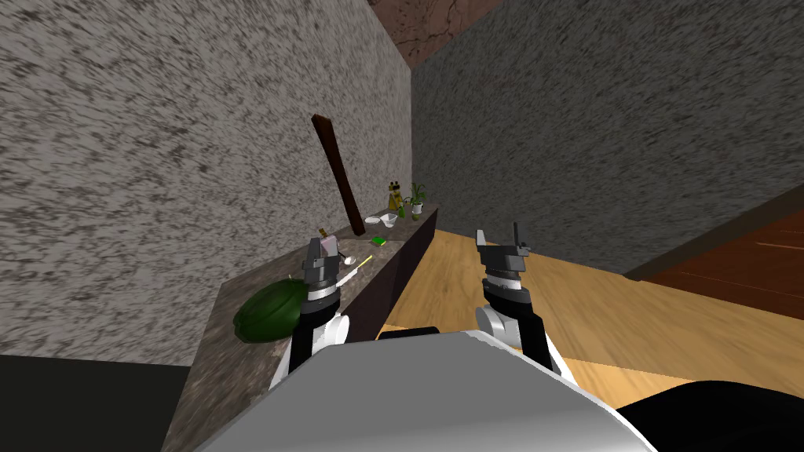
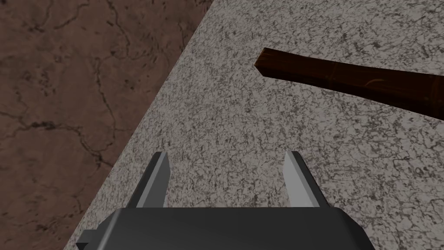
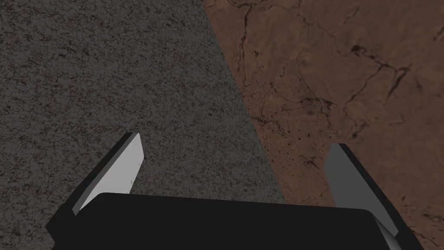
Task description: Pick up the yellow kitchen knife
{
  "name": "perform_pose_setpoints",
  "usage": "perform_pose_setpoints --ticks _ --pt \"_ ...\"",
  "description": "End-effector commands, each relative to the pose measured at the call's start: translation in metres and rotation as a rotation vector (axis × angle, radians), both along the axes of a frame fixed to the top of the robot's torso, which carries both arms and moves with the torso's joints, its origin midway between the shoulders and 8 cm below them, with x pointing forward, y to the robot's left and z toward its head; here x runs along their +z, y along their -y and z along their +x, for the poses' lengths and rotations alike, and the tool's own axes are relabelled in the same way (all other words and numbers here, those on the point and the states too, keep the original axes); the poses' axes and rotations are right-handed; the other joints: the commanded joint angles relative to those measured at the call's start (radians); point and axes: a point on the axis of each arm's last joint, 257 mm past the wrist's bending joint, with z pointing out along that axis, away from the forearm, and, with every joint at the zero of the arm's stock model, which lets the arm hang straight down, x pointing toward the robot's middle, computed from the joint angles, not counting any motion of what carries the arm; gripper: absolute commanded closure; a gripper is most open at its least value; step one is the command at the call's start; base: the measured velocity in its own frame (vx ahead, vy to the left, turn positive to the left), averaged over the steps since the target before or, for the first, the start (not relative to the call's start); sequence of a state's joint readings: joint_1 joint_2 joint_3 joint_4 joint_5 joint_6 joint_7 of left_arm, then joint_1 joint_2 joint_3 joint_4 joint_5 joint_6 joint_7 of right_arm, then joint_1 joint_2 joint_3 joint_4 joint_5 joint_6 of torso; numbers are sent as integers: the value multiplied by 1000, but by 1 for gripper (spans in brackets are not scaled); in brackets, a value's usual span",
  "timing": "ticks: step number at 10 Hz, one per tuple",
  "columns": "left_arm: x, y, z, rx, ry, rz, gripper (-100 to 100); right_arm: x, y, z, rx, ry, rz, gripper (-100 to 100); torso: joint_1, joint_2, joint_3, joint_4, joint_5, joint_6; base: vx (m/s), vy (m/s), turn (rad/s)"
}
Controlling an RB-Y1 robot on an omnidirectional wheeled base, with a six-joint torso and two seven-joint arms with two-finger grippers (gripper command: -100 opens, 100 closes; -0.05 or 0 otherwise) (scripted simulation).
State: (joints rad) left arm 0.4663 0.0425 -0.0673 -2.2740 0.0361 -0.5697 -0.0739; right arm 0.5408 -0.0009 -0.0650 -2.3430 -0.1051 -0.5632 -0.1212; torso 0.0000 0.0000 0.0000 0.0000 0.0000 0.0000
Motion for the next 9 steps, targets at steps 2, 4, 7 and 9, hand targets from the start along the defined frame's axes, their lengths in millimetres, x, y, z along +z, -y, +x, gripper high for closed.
perform_pose_setpoints --ticks 2,4,7,9 --pt "-11 0 9 -38 -50 9 -100 0 0 0 0 0 0 0 -1 -1 0 0 0 0 24 -22 47" --pt "-23 -1 17 -68 -99 4 -100 0 0 0 0 0 0 0 -2 -3 -1 -1 0 0 43 -35 44" --pt "-44 -6 31 -119 -192 -19 -100 0 0 0 0 0 0 0 -3 -4 -2 -1 -1 0 53 -47 64" --pt "-60 -11 41 -155 -264 -44 -100 0 0 0 0 0 0 0 -3 -4 -3 -1 -1 0 72 -59 70"
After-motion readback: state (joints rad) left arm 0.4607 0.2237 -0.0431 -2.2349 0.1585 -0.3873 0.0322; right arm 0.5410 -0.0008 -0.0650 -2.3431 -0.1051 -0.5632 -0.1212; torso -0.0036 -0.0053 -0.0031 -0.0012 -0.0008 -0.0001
